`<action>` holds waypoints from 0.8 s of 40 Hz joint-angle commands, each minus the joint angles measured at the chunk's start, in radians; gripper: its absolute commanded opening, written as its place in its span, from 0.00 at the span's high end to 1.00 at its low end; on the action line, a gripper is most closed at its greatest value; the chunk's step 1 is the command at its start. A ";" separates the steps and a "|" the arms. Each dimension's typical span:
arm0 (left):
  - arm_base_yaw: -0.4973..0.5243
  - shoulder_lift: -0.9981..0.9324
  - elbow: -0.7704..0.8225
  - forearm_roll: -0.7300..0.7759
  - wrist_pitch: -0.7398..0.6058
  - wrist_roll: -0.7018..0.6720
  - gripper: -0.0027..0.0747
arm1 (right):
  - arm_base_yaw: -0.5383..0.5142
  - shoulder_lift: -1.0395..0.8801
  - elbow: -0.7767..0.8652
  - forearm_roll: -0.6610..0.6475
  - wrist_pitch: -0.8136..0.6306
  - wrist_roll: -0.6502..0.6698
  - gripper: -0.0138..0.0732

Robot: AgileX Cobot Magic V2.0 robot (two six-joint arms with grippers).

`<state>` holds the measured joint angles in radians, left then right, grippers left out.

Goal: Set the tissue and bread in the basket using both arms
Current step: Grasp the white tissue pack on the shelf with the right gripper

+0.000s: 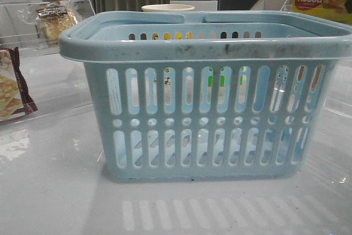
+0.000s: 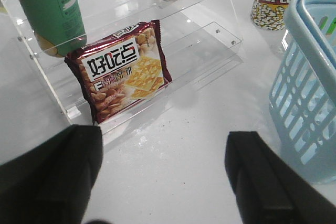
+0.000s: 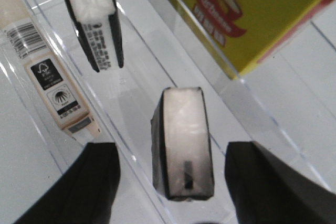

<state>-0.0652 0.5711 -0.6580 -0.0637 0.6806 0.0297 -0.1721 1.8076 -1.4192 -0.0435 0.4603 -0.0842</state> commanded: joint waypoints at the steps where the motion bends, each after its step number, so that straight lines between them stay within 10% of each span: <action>1: -0.008 0.007 -0.030 -0.012 -0.077 0.001 0.26 | -0.006 -0.034 -0.037 -0.016 -0.079 0.002 0.22; 18: -0.008 0.007 -0.030 -0.012 -0.077 0.001 0.26 | -0.006 -0.015 -0.037 -0.016 -0.075 0.002 0.60; 32: -0.008 0.007 -0.030 -0.012 -0.077 0.001 0.26 | 0.009 -0.137 -0.037 -0.015 -0.064 0.002 0.62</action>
<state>-0.0652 0.5711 -0.6580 -0.0637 0.6806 0.0297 -0.1721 1.7885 -1.4208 -0.0439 0.4539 -0.0842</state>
